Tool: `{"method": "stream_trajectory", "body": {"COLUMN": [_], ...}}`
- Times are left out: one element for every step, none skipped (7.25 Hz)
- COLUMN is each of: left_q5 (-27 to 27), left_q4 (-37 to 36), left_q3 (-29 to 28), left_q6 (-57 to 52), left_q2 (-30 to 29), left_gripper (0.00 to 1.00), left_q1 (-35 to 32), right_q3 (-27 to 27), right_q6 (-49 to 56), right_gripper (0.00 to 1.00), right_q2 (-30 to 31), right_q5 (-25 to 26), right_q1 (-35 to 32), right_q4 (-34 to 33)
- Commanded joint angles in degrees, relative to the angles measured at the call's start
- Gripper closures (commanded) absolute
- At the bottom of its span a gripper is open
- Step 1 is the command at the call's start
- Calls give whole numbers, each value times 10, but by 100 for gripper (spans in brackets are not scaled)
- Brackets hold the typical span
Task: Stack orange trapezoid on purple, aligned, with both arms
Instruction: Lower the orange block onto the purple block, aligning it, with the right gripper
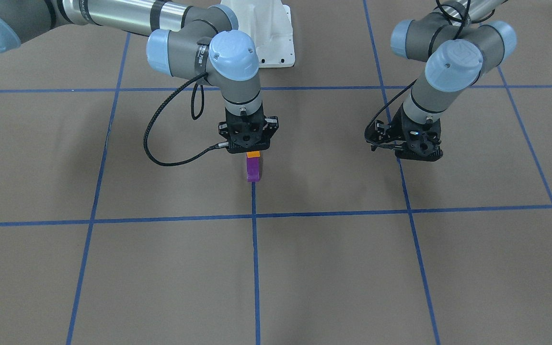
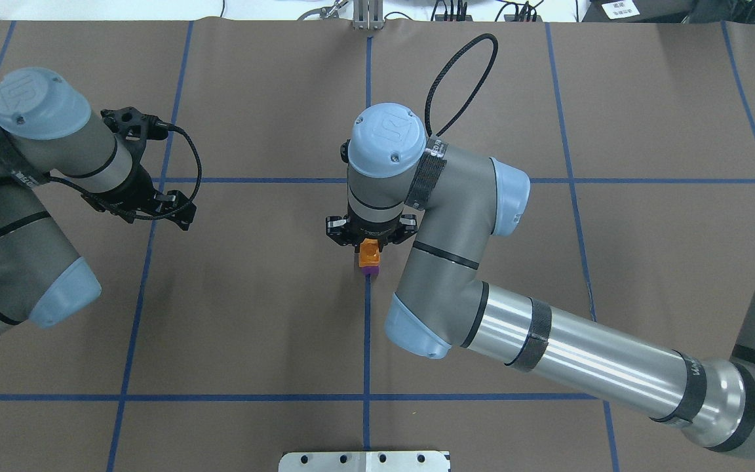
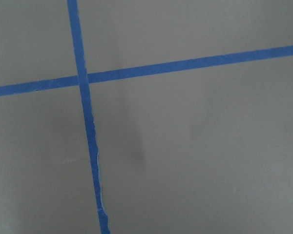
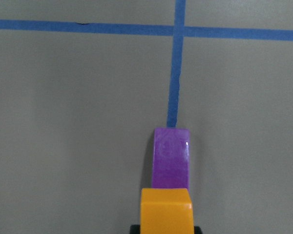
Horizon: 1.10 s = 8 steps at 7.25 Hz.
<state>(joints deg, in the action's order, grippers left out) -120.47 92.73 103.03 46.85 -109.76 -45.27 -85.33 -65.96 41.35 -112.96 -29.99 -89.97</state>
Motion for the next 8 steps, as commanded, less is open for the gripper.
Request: {"method": "stream_trajectory", "body": {"left_q5": [0,0,1,1,0,1,1,1], "left_q4": [0,0,0,0,0,0,0,0], "left_q3": [1,1,1,1,2,2,3,4], "left_q6": [3,4,4,4,4,4,4,4], "left_q2": [-2,-3,-3,-3,-3,-3,-2,-2], "left_gripper": [0,0,0,0,0,0,0,0], "left_q1": [0,0,0,0,1,0,0,1], "right_q3": [3,3,4,5,10,10,12,12], "right_q6": [0,1,1,4,16,28,30,30], "right_gripper": [100,100,100,100,100,100,100,100], "right_q2": [2,2,2,2,1,3,4,4], "right_q5": [-3,-3,-1,1,2,2,1,2], "right_q1": [-1,-1,-1,1,2,1,1,3], "right_q4": [0,-1,-1,-1,-1,-1,-1,-1]}}
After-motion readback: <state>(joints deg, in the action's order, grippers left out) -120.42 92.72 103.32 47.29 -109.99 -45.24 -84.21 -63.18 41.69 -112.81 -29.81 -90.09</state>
